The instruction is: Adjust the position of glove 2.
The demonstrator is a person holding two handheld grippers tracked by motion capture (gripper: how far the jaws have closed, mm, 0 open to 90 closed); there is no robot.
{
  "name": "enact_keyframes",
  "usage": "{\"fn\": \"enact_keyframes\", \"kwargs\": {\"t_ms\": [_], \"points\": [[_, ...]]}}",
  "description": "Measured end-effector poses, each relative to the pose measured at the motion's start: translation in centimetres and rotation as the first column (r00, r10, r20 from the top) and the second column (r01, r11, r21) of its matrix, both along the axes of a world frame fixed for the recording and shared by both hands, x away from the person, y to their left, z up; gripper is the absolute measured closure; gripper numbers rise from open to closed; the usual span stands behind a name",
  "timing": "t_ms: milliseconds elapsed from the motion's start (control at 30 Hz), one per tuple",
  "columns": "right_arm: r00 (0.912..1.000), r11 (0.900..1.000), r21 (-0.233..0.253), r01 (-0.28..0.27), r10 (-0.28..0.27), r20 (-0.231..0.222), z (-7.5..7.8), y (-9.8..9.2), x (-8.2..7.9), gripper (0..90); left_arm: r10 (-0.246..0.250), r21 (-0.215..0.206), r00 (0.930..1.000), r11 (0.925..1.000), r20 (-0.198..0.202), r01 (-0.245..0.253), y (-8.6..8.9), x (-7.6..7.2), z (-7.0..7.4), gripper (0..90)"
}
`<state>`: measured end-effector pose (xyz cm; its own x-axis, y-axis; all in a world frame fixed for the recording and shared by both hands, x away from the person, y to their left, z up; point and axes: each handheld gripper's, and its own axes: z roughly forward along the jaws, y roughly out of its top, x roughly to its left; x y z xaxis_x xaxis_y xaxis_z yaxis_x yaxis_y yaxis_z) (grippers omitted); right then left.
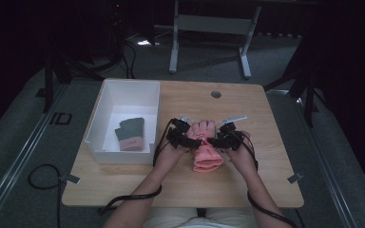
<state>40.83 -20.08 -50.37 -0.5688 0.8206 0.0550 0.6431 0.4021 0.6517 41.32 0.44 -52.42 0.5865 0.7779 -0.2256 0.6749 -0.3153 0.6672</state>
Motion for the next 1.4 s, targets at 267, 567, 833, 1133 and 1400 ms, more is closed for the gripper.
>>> {"fn": "enact_keyframes", "kwargs": {"t_ms": [267, 567, 833, 1133, 1400], "points": [[0.9981, 0.999, 0.050, -0.021, 0.024, -0.056, -1.9, -1.7, 0.8, 42.1, -0.017, -0.101, 0.9940, 0.9949, -0.108, 0.006, -0.2, 1.0, -2.0, 22.2], [0.9905, 0.990, 0.135, -0.049, 0.066, -0.121, -2.7, -1.8, 1.2, 61.1, -0.106, -0.304, 0.9749, 0.9519, -0.196, 0.042, 0.5, 2.1, -3.8, 46.9], [0.9919, 0.986, 0.163, -0.037, 0.056, -0.114, -2.6, -2.0, 0.9, 68.0, -0.135, -0.254, 0.9737, 0.9634, -0.184, 0.086, -0.3, 2.0, -2.3, 72.2], [0.9938, 0.979, 0.204, -0.013, 0.035, -0.106, -1.7, -2.6, 0.8, 71.1, -0.152, -0.232, 0.9765, 0.9660, -0.153, 0.114, -0.9, 1.9, 0.1, 75.6], [0.9987, 0.971, 0.239, -0.017, 0.028, -0.042, 0.9, -3.2, 0.1, 71.3, -0.164, -0.236, 0.9813, 0.9620, -0.101, 0.137, -1.0, 1.4, 2.9, 76.0]]}}
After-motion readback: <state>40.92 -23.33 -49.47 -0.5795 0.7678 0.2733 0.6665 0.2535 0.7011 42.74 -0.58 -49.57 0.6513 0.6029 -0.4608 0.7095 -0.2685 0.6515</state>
